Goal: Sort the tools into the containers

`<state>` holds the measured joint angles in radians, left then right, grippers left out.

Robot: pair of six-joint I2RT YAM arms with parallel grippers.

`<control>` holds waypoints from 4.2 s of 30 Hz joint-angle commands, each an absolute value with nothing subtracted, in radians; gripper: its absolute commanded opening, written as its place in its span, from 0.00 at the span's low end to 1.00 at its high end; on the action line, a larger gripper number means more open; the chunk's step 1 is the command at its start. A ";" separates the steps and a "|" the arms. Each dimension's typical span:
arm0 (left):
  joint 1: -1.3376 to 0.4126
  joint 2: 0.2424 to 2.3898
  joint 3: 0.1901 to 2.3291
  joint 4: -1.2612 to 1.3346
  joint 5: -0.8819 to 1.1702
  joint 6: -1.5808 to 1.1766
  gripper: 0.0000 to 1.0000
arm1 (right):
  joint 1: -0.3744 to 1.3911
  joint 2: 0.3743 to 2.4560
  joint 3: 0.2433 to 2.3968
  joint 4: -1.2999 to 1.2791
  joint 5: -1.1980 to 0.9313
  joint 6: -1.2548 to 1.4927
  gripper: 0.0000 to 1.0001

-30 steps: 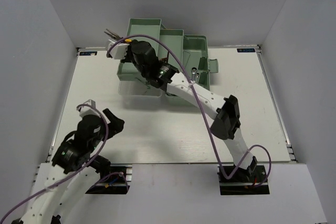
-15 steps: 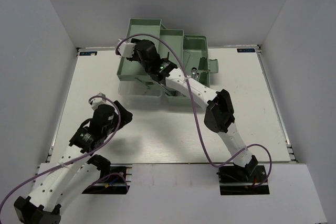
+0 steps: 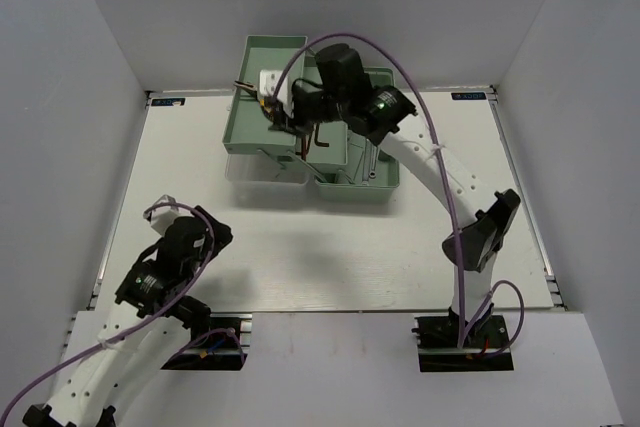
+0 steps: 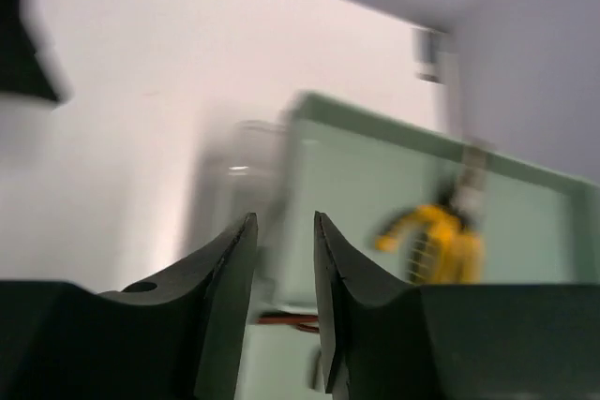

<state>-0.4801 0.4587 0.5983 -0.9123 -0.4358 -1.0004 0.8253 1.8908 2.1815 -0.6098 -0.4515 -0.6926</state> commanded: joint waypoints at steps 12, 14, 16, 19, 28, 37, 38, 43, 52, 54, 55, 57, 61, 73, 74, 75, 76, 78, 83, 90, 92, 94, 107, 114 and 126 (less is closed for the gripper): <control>-0.476 0.359 0.707 -1.071 -0.495 -1.037 0.86 | 0.928 2.059 2.071 -0.735 -0.470 -0.891 0.37; -0.476 0.335 0.707 -1.071 -0.495 -1.037 0.86 | 0.949 2.072 2.056 -0.689 -0.404 -0.891 0.41; -0.476 0.321 0.707 -1.081 -0.495 -1.037 0.86 | 0.968 2.092 2.045 -0.655 -0.374 -0.887 0.46; -0.476 0.295 0.718 -1.104 -0.495 -1.046 0.86 | 0.999 2.111 2.016 -0.589 -0.301 -0.879 0.47; -0.476 0.242 0.773 -1.166 -0.514 -1.046 0.86 | 1.087 2.178 1.936 -0.352 -0.071 -0.838 0.47; -0.476 0.232 0.782 -1.175 -0.514 -1.046 0.86 | 1.115 2.195 1.859 -0.230 0.135 -0.862 0.47; -0.476 0.232 0.782 -1.175 -0.514 -1.046 0.86 | 1.118 2.177 1.859 -0.236 0.112 -0.853 0.45; -0.476 0.222 0.782 -1.175 -0.514 -1.046 0.86 | 1.123 2.141 1.896 -0.287 0.106 -0.827 0.44; -0.476 0.213 0.782 -1.175 -0.505 -1.046 0.86 | 1.128 2.118 1.865 -0.255 0.187 -0.873 0.44; -0.476 0.213 0.782 -1.175 -0.505 -1.046 0.86 | 1.126 2.120 1.842 -0.226 0.204 -0.897 0.44; -0.476 0.213 0.782 -1.175 -0.505 -1.046 0.86 | 1.123 2.126 1.836 -0.207 0.224 -0.903 0.45; -0.476 0.213 0.773 -1.166 -0.505 -1.046 0.86 | 1.120 2.140 1.839 -0.207 0.224 -0.911 0.46; -0.476 0.213 0.773 -1.166 -0.505 -1.046 0.86 | 1.111 2.190 1.885 -0.244 0.216 -0.902 0.48; -0.476 0.213 0.773 -1.166 -0.505 -1.046 0.86 | 1.075 2.299 1.962 -0.302 0.114 -0.847 0.36; -0.476 0.213 0.773 -1.166 -0.505 -1.046 0.86 | 1.074 2.298 1.963 -0.310 0.112 -0.842 0.29; -0.476 0.213 0.773 -1.166 -0.505 -1.046 0.86 | 1.077 2.292 1.967 -0.316 0.097 -0.839 0.20; -0.476 0.213 0.773 -1.166 -0.505 -1.046 0.86 | 1.077 2.289 1.971 -0.330 0.091 -0.831 0.10; -0.476 0.213 0.773 -1.166 -0.505 -1.046 0.86 | 1.080 2.277 1.980 -0.339 0.065 -0.808 0.00; -0.476 0.224 0.743 -1.129 -0.479 -1.057 0.84 | 1.080 2.214 2.013 -0.397 0.029 -0.756 0.00; -0.476 0.282 0.549 -0.864 -0.342 -1.178 0.80 | 1.074 2.106 2.026 -0.439 0.011 -0.715 0.00; -0.476 0.317 0.467 -0.736 -0.302 -1.213 0.79 | 1.074 2.068 2.011 -0.446 0.011 -0.716 0.00; -0.476 0.372 0.395 -0.654 -0.293 -1.249 0.78 | 1.071 2.045 2.005 -0.459 0.009 -0.710 0.00; -0.466 0.607 0.249 -0.335 -0.319 -1.367 0.76 | 1.045 1.934 2.033 -0.517 -0.037 -0.664 0.00; -0.437 0.773 0.106 -0.065 -0.272 -1.433 0.43 | 1.035 1.905 2.010 -0.525 -0.046 -0.650 0.00; -0.308 1.257 0.196 0.447 -0.160 -1.292 0.21 | 1.026 1.867 1.908 -0.522 -0.074 -0.606 0.00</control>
<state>-0.3447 1.1313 0.1520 0.2611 -0.2394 -1.3533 1.0275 2.0171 1.8946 -0.6449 -0.0879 -0.5968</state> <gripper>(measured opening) 0.188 0.106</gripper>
